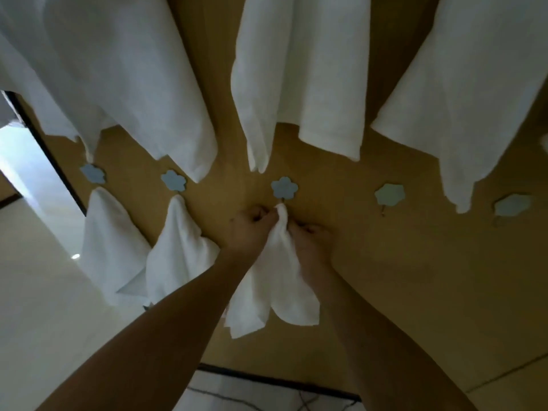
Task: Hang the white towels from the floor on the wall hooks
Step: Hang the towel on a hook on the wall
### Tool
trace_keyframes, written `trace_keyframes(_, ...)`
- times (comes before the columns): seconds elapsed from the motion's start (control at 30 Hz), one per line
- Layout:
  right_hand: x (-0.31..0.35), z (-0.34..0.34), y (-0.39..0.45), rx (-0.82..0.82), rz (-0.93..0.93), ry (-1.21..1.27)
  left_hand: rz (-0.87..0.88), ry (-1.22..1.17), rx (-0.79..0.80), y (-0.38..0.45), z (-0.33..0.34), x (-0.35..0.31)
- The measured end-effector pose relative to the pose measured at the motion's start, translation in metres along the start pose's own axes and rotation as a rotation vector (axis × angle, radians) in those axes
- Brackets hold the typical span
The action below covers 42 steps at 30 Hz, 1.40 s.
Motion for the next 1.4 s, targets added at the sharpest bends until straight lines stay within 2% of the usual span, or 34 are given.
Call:
trace_keyframes(0.03,-0.002,0.002,0.0,-0.015,-0.001,-0.011,-0.022,-0.025,-0.002,-0.001,0.001,0.002)
trace_keyframes(0.1,-0.002,0.004,0.001,-0.079,-0.118,-0.117,-0.021,-0.075,-0.043,-0.006,0.002,0.004)
trace_keyframes(0.17,0.003,0.005,-0.002,-0.139,-0.267,-0.202,0.103,-0.002,-0.175,-0.01,-0.002,-0.003)
trace_keyframes(0.23,0.008,0.004,-0.007,-0.178,-0.389,-0.325,0.298,0.154,-0.297,-0.012,-0.007,-0.015)
trace_keyframes(0.33,0.026,0.002,-0.025,-0.304,-0.647,-0.557,0.574,0.307,-0.264,-0.014,-0.005,-0.035)
trace_keyframes(0.4,0.039,0.002,-0.037,-0.365,-0.796,-0.569,0.536,0.293,-0.176,-0.015,-0.005,-0.036)
trace_keyframes(0.43,0.045,0.003,-0.04,-0.326,-0.809,-0.525,0.487,0.286,-0.122,-0.016,-0.005,-0.033)
trace_keyframes(0.53,0.048,0.013,-0.038,-0.145,-0.535,-0.346,0.489,0.281,-0.011,-0.018,-0.003,-0.022)
trace_keyframes(0.63,0.053,0.021,-0.04,-0.213,-0.523,-0.437,0.541,0.246,0.11,-0.014,-0.005,-0.015)
trace_keyframes(0.7,0.056,0.028,-0.042,-0.276,-0.535,-0.597,0.567,0.26,0.215,-0.009,-0.007,-0.011)
trace_keyframes(0.8,0.059,0.039,-0.042,-0.407,-0.522,-0.815,0.573,0.259,0.194,-0.005,-0.024,-0.005)
trace_keyframes(0.9,0.057,0.049,-0.049,-0.487,-0.492,-0.862,0.588,0.189,0.216,-0.006,-0.049,-0.006)
trace_keyframes(1.03,0.045,0.047,-0.07,-0.442,-0.327,-0.899,0.621,0.224,0.291,-0.01,-0.073,-0.014)
trace_keyframes(1.1,0.037,0.034,-0.092,-0.437,-0.303,-0.922,0.667,0.243,0.342,-0.018,-0.074,-0.023)
trace_keyframes(1.23,0.025,-0.022,-0.146,-0.542,-0.244,-0.954,0.851,0.247,0.462,-0.067,-0.059,-0.057)
trace_keyframes(1.4,0.024,-0.128,-0.252,-0.74,-0.18,-1.01,1.002,0.189,0.685,-0.192,-0.027,-0.103)
Point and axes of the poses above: each hand's wrist, its own y-axis towards the middle knuckle, its own z-axis out of the palm, x = y × z, the point moved 4 cm from there along y, towards the middle knuckle, and after that the axes turned 7 degrees about -x, right-handed, at the moved point
